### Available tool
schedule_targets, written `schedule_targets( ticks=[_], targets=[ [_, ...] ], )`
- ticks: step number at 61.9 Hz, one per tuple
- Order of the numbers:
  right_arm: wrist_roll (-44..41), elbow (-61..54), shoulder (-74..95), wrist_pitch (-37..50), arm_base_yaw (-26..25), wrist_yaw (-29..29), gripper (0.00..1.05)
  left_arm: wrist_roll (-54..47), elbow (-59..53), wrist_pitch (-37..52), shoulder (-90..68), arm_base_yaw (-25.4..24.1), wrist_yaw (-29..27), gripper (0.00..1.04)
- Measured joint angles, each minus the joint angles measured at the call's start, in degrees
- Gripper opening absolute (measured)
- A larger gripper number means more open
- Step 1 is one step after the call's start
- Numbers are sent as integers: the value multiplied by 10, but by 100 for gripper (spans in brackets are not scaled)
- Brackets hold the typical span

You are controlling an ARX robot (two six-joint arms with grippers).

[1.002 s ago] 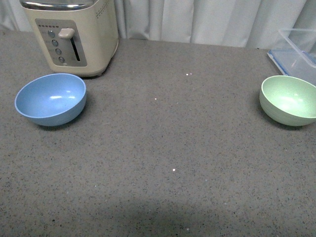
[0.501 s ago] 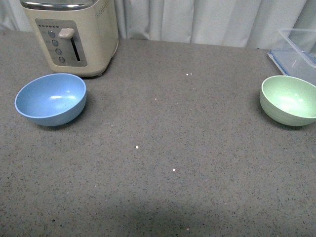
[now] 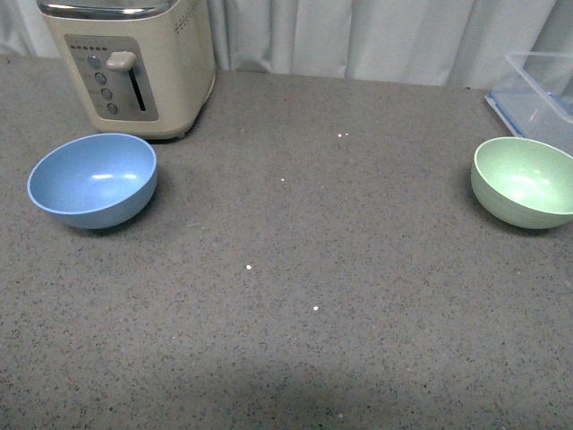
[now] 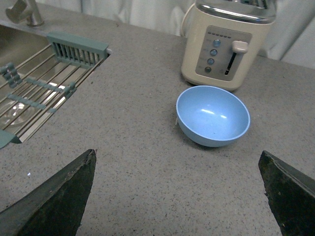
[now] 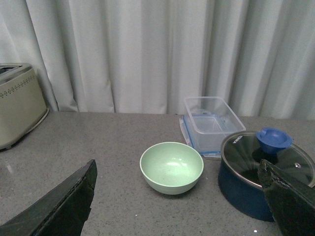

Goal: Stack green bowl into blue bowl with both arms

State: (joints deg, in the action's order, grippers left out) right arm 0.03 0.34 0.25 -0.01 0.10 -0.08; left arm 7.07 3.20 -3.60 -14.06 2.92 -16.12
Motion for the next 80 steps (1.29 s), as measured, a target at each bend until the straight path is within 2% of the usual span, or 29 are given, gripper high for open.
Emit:
schedule_targets(
  ticks=[11, 15, 20, 30, 36, 51, 58, 80],
  targets=[
    [0, 0, 0, 0, 0, 0, 96, 46, 24, 200, -239, -19, 14, 98],
    [0, 0, 0, 0, 0, 0, 96, 71, 60, 285, -373, -22, 23, 98],
    [0, 0, 0, 0, 0, 0, 96, 96, 97, 323, -479, -22, 28, 98],
    [0, 0, 0, 0, 0, 0, 96, 180, 219, 303, -695, -26, 45, 98],
    [0, 0, 0, 0, 0, 0, 96, 219, 286, 283, -770, -31, 54, 98],
    [0, 0, 0, 0, 0, 0, 96, 238, 391, 252, -864, -32, 71, 98],
    [0, 0, 0, 0, 0, 0, 96, 231, 428, 243, -905, -31, 56, 98],
    [0, 0, 0, 0, 0, 0, 96, 214, 468, 201, -968, -45, 57, 98]
  ],
)
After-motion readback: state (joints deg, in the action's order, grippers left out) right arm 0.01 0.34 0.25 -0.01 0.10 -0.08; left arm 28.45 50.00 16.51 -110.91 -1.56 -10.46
